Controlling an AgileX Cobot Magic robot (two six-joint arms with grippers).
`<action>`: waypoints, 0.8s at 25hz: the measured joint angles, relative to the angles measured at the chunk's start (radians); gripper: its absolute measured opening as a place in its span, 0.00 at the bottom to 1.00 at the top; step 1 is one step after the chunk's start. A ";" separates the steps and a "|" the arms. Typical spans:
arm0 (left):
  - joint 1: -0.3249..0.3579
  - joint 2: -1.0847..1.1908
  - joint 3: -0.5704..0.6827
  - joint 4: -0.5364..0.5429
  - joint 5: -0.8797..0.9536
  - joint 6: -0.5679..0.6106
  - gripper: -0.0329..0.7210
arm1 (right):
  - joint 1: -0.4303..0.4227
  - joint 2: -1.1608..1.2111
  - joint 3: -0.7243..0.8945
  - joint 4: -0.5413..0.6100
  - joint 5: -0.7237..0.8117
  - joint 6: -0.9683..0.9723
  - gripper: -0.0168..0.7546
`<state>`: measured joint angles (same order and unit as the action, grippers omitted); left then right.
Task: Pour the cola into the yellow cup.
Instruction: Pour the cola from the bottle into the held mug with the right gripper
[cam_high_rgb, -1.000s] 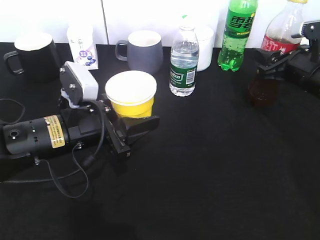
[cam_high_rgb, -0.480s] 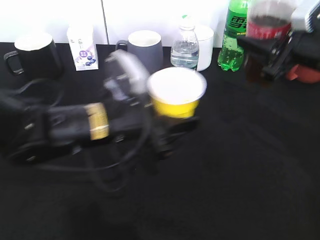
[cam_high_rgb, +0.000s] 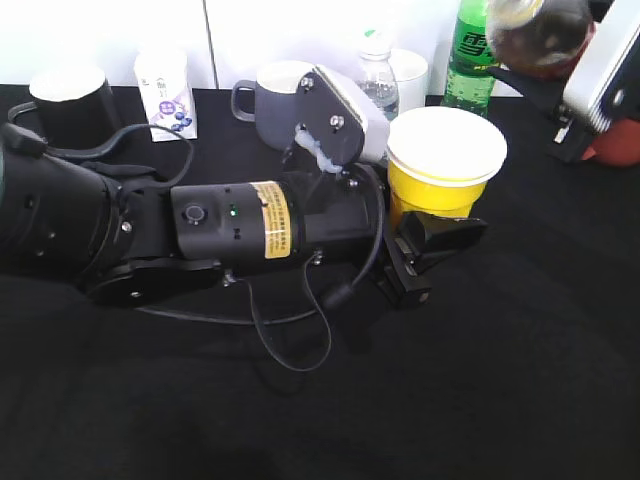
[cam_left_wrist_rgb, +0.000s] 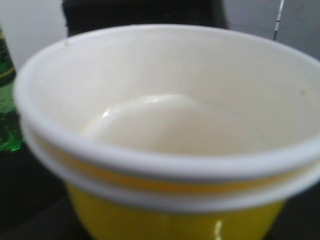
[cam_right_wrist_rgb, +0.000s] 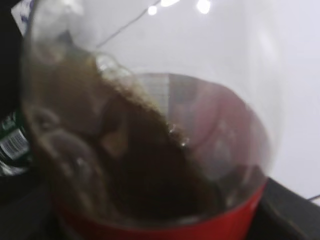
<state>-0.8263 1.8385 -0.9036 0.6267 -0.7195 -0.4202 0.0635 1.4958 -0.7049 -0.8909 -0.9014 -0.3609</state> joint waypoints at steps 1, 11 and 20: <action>-0.001 0.000 0.000 -0.006 0.000 0.000 0.62 | 0.000 0.000 0.000 0.000 0.000 -0.065 0.68; -0.001 0.000 0.000 -0.032 0.000 0.000 0.62 | 0.000 0.000 0.000 0.000 0.075 -0.399 0.67; -0.001 0.000 0.000 -0.026 0.023 0.000 0.62 | 0.000 0.000 0.000 0.000 0.078 -0.524 0.67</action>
<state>-0.8273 1.8385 -0.9036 0.6004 -0.6960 -0.4205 0.0635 1.4958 -0.7049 -0.8912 -0.8235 -0.8850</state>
